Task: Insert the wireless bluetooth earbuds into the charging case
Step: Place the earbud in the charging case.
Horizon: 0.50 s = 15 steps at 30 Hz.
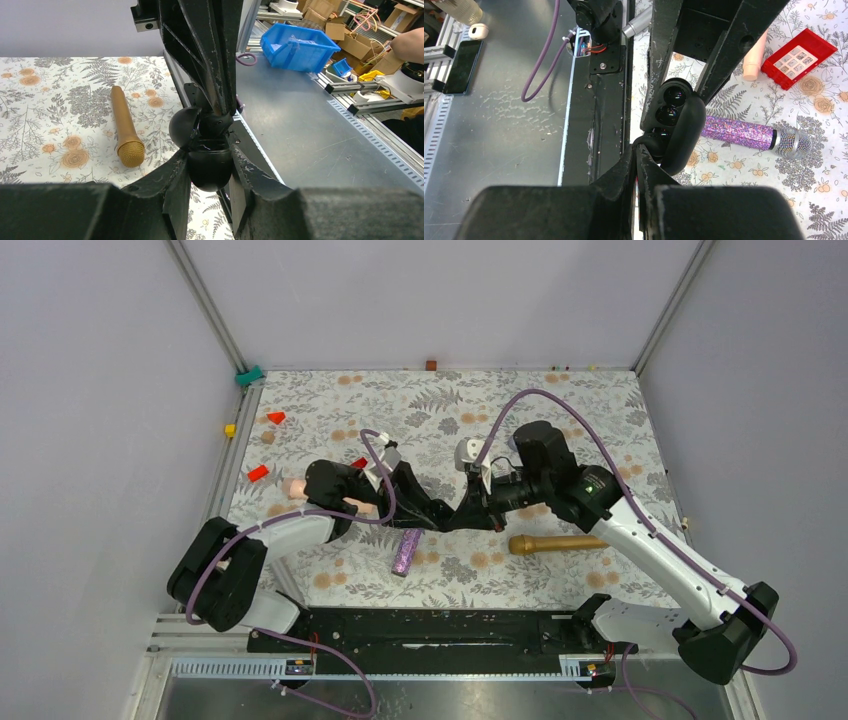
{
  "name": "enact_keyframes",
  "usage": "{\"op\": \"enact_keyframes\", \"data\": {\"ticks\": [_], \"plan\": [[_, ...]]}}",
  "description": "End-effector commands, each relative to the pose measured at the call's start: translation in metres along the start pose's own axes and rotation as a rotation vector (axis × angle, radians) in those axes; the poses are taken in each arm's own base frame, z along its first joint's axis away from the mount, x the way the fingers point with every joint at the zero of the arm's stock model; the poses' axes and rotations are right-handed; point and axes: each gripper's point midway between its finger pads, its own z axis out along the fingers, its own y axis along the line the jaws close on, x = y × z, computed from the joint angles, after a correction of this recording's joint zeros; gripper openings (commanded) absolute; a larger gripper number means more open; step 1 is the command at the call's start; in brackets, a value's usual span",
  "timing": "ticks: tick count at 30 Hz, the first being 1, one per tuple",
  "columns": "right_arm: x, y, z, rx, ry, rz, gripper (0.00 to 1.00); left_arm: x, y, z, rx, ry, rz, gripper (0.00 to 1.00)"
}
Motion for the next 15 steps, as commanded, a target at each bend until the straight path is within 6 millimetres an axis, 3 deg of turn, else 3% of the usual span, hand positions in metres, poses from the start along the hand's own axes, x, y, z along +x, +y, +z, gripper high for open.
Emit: {"op": "enact_keyframes", "data": {"ticks": [1,15], "plan": [[-0.006,-0.003,0.000,0.020,0.013,-0.059,0.03,-0.015,-0.004,0.005,0.037,-0.004,0.090,0.01],[-0.010,0.008,0.001,-0.023,0.003,-0.098,0.03,-0.013,-0.005,0.007,0.051,0.004,0.083,0.01]]}}
